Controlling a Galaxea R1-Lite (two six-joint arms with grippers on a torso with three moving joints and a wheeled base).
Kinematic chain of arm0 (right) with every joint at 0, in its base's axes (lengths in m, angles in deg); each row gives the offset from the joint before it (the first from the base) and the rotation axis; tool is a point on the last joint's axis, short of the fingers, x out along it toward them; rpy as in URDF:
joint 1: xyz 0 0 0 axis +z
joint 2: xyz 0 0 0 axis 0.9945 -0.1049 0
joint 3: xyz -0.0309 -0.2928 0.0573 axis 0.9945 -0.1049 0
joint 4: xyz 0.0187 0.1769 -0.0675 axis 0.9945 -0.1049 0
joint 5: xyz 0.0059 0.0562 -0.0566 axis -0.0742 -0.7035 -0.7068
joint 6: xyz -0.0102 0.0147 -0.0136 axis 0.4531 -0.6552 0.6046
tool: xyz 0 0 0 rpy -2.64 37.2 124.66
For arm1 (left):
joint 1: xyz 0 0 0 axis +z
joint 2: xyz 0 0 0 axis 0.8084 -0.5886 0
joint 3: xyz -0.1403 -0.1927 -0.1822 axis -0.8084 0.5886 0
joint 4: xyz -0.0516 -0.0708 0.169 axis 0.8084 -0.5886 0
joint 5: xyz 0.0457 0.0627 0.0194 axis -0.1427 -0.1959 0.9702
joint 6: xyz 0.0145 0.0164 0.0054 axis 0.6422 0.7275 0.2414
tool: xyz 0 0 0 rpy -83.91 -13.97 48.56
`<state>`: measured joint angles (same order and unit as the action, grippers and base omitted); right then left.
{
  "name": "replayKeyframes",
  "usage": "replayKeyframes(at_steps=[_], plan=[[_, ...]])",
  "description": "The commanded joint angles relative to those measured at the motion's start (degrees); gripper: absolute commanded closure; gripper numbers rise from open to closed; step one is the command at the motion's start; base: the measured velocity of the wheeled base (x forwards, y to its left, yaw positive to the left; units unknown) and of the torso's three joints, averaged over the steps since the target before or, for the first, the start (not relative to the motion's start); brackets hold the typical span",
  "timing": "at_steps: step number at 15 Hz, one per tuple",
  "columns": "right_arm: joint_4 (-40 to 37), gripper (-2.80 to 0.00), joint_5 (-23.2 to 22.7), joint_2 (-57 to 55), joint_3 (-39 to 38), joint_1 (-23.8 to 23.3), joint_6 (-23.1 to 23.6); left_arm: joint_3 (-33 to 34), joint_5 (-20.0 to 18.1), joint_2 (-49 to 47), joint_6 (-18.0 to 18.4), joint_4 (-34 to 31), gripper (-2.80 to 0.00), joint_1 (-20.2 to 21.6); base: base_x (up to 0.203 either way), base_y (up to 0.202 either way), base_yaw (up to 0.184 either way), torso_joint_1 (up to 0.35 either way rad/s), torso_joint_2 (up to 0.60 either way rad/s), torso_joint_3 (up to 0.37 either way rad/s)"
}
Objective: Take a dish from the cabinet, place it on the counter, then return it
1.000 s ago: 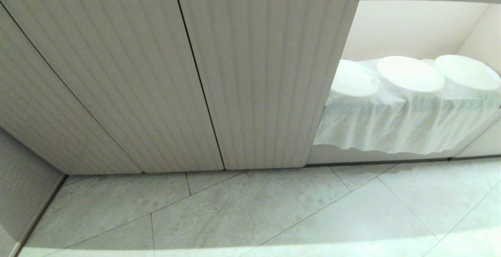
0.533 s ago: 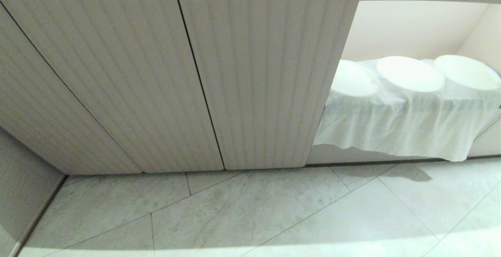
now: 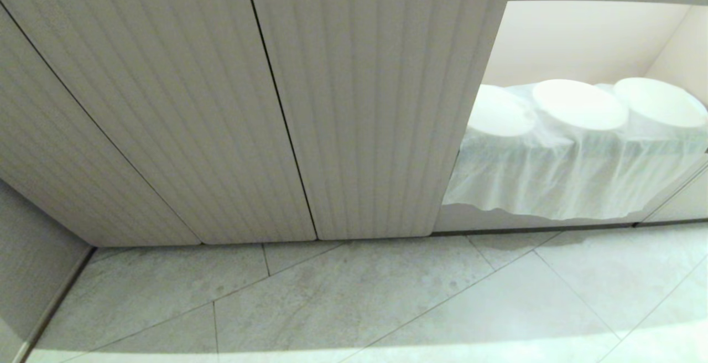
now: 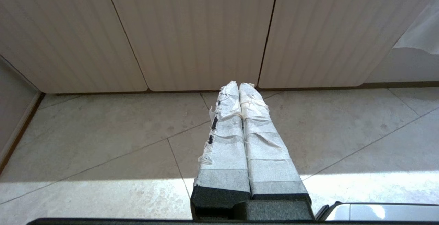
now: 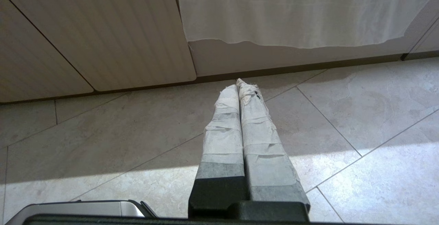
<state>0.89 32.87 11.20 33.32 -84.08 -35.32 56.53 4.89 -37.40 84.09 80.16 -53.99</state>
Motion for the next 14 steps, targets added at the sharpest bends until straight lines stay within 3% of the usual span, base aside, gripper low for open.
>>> replayKeyframes(at_steps=[1, 3, 13, 14], plan=[[0.07, 0.00, -0.15, -0.18, -0.08, 0.01, 0.77, 0.01, 0.00, 0.00, -0.02, 0.02, 0.00, -0.02, 0.000, 0.000, 0.000, 0.000, 0.00, 0.000], [0.24, 0.00, -2.47, -0.18, -0.01, 0.01, 4.08, 0.01, -0.01, 0.00, -0.02, 0.02, 0.00, 0.05, 0.000, 0.000, 0.000, 0.000, 0.00, 0.000], [-0.02, 0.00, -2.12, -0.18, -0.01, 0.01, 3.02, 0.01, -0.02, 0.00, -0.02, 0.02, 0.00, 0.05, 0.000, 0.000, 0.000, 0.000, 0.00, 0.000], [-0.02, 0.00, -0.53, -0.18, -0.03, 0.01, 3.09, 0.01, 0.01, 0.00, -0.02, 0.02, 0.00, 0.02, 0.000, 0.000, 0.000, 0.000, 0.00, 0.000]])
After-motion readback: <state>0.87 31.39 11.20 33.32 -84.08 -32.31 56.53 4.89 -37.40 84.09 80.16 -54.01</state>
